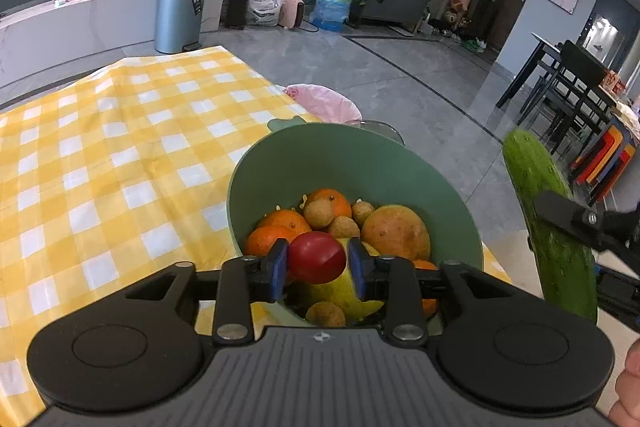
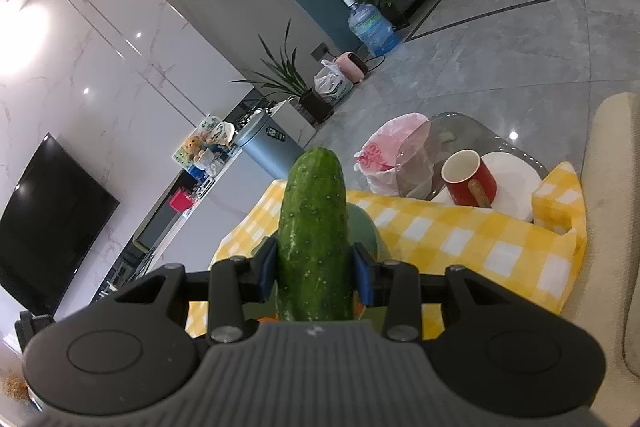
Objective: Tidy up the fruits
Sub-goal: 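Carry both over the colander and open left tool to drop the tomato, then open right tool to drop the cucumber into the colander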
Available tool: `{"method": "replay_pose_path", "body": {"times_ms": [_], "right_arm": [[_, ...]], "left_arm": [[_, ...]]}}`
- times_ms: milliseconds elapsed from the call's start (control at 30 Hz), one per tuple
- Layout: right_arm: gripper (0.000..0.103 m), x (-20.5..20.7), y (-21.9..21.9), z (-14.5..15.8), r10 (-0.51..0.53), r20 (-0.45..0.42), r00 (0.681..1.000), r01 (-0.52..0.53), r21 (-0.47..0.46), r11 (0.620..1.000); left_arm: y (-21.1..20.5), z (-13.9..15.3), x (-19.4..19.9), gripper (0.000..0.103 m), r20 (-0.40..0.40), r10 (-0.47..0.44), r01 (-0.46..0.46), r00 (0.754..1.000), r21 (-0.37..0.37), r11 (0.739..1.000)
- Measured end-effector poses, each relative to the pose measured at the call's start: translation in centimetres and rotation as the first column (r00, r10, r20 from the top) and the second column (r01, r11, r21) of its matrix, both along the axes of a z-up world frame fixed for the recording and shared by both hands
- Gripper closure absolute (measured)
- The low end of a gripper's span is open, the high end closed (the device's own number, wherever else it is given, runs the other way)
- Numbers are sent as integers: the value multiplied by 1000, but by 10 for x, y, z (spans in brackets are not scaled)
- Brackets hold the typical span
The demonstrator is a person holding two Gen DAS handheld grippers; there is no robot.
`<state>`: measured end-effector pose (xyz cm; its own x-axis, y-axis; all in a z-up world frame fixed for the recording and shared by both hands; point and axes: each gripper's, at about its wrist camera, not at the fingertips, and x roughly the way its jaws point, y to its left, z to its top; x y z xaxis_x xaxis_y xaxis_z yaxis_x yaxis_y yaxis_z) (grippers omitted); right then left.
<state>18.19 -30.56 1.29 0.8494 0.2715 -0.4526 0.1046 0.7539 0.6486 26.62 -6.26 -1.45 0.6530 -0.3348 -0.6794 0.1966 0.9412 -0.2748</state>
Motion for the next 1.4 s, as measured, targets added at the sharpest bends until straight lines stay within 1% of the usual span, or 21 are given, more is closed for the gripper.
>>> {"method": "replay_pose_path", "body": {"times_ms": [33,67,167,267,367,467,533,600,667,733,833,933,1000,1033,1067,1100,1133,1167,1200,1267,1400], "right_arm": [[67,0,1,0,2,3,1000,-2,6,1000],[67,1,3,0,3,6,1000,-4,14,1000],[67,6,9,1,24,7,1000,-25,44,999],[67,15,15,-4,11,-32,999,-7,124,992],[67,26,20,-10,-51,-90,995,70,223,972],[67,37,34,-16,-143,-185,972,194,296,935],[67,43,47,-21,-203,-252,946,281,328,902],[67,51,65,-25,-251,-310,917,351,330,876],[67,62,80,-29,-286,-354,890,399,303,866],[67,69,90,-31,-313,-373,873,421,256,870],[66,77,96,-34,-393,-398,829,495,195,847],[67,88,102,-36,-376,-411,830,485,201,851],[65,93,109,-39,-392,-425,816,504,190,843],[62,95,112,-39,-389,-424,818,497,181,849],[55,97,114,-40,-383,-409,829,484,178,857],[42,97,115,-38,-375,-377,847,466,188,864],[35,96,113,-34,-359,-344,868,440,197,876],[22,98,108,-30,-337,-318,886,412,208,887],[18,95,104,-25,-307,-276,911,374,237,897],[18,88,95,-17,-269,-202,942,318,270,909],[18,71,75,-9,-189,-193,963,230,224,947]], "left_arm": [[1,1,-2,41,2,-14,14,1000,1,1000],[3,3,-6,35,21,-18,18,1000,-8,1000],[10,8,-16,28,69,24,-22,997,-17,1000],[27,11,-28,25,86,105,-101,991,-54,993],[45,12,-45,24,115,165,-157,979,-79,984],[58,8,-54,23,134,198,-187,971,-90,978],[63,5,-54,23,122,213,-203,969,-87,975],[66,2,-54,23,115,225,-216,968,-83,973],[73,1,-57,24,127,239,-229,963,-90,969],[82,1,-58,23,148,251,-243,957,-74,967],[100,1,-57,24,148,282,-272,948,-87,958],[116,-1,-59,24,128,320,-302,939,-139,943],[121,-5,-59,24,109,337,-320,935,-146,936],[122,-7,-58,24,102,340,-325,935,-140,935],[123,-8,-58,24,97,340,-326,935,-134,936],[124,-9,-58,24,94,344,-331,934,-130,935],[125,-11,-58,24,91,350,-337,932,-130,933],[125,-11,-59,24,87,355,-342,931,-132,930],[125,-12,-58,24,83,356,-343,931,-134,930],[125,-11,-60,24,85,352,-340,932,-131,931],[120,-6,-64,24,101,343,-331,934,-115,936]]}}
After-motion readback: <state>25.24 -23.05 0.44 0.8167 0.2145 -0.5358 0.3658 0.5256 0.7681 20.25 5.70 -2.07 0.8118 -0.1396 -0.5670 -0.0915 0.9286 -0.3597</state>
